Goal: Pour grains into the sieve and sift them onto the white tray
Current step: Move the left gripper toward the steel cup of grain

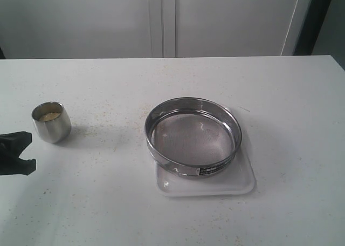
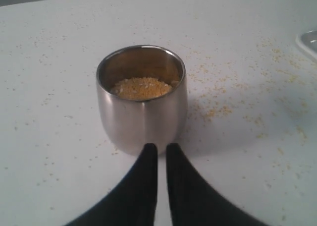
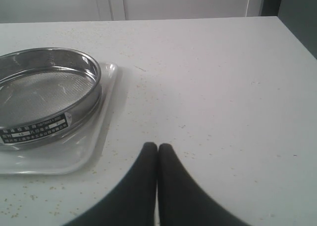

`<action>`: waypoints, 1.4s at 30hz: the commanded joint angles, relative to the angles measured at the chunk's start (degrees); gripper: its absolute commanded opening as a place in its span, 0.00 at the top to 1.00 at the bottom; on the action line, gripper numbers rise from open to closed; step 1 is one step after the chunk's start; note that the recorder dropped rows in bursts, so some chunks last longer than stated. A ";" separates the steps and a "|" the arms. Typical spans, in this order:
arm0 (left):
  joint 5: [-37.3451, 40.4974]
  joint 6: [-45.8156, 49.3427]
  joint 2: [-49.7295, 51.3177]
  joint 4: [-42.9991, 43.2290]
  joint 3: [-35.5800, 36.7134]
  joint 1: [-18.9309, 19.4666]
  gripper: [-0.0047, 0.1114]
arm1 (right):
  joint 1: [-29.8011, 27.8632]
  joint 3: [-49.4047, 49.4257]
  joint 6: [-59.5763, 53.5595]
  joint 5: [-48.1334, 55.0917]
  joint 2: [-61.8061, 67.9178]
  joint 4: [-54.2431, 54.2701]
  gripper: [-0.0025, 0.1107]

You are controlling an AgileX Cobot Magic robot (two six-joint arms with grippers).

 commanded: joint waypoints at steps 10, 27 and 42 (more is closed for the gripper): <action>-2.24 -3.24 0.40 -1.27 -1.09 -0.42 0.06 | -0.61 0.28 -0.03 -0.69 -0.30 0.11 0.98; -2.24 -3.10 9.56 0.19 -8.08 -0.42 0.06 | -0.61 0.28 -0.03 -0.69 -0.30 0.11 0.98; -2.24 -3.10 18.40 4.64 -17.47 -0.42 0.06 | -0.61 0.28 -0.03 -0.69 -0.30 0.11 0.98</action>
